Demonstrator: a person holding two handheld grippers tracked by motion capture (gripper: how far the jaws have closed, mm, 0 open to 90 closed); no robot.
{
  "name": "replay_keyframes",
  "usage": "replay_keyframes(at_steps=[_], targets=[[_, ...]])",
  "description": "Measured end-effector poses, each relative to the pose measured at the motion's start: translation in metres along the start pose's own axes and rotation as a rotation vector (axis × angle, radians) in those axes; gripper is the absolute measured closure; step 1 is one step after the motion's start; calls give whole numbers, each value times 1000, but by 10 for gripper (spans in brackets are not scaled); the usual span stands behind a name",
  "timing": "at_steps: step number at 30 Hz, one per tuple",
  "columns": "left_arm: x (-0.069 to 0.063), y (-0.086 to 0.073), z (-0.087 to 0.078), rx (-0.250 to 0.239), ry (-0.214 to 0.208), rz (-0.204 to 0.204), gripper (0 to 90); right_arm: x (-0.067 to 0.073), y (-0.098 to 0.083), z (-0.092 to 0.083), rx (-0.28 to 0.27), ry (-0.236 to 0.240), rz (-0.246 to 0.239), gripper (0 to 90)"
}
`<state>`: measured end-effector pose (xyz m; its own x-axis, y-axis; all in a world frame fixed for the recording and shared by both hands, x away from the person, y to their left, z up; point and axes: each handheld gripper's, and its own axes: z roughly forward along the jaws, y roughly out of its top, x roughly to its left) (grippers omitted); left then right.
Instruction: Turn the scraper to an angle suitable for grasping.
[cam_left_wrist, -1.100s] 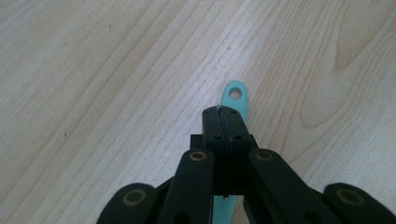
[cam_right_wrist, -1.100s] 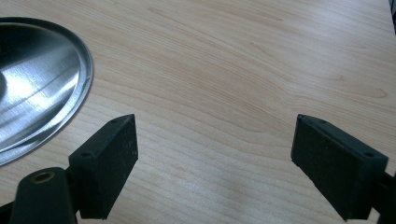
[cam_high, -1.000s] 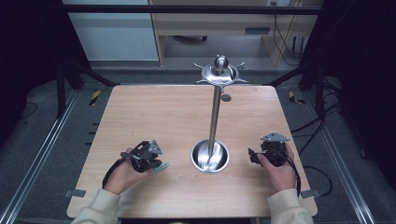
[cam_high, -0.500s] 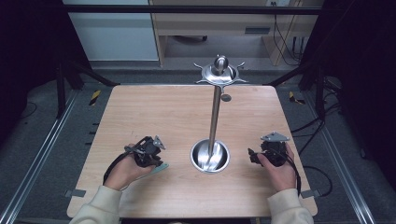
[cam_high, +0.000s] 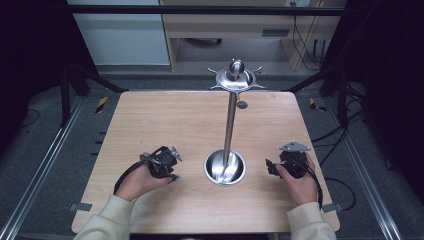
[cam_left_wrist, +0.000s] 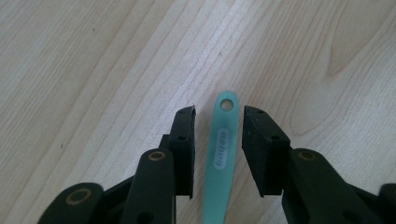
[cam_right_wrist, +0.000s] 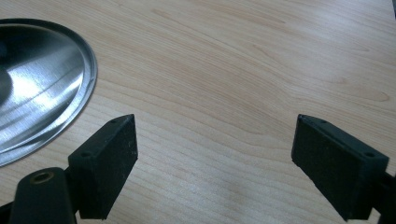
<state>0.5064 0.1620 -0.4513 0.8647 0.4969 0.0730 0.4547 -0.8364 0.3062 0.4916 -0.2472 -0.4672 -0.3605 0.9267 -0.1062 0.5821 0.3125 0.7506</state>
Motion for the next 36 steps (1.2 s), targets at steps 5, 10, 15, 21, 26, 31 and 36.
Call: replay_keyframes(at_steps=[5, 10, 15, 21, 26, 31, 36], targets=[[1, 2, 4, 23, 0, -3, 639, 0, 0, 0, 0, -1, 1, 146], [1, 2, 8, 51, -7, 5, 642, 0, 0, 0, 1, -1, 1, 144], [2, 3, 11, 67, -20, 11, 647, 0, 0, 0, 0, -3, -1, 143], [4, 3, 13, 77, -33, 6, 666, 0, 0, 0, 0, -3, 2, 143], [2, 5, 14, 90, -40, 17, 728, 0, 0, -1, -1, -2, 4, 143], [3, 4, 14, 85, -48, 2, 736, 0, -1, 0, 1, -6, 5, 142], [6, 2, 14, 74, -57, -13, 743, 0, -1, 0, 4, -9, 5, 142]])
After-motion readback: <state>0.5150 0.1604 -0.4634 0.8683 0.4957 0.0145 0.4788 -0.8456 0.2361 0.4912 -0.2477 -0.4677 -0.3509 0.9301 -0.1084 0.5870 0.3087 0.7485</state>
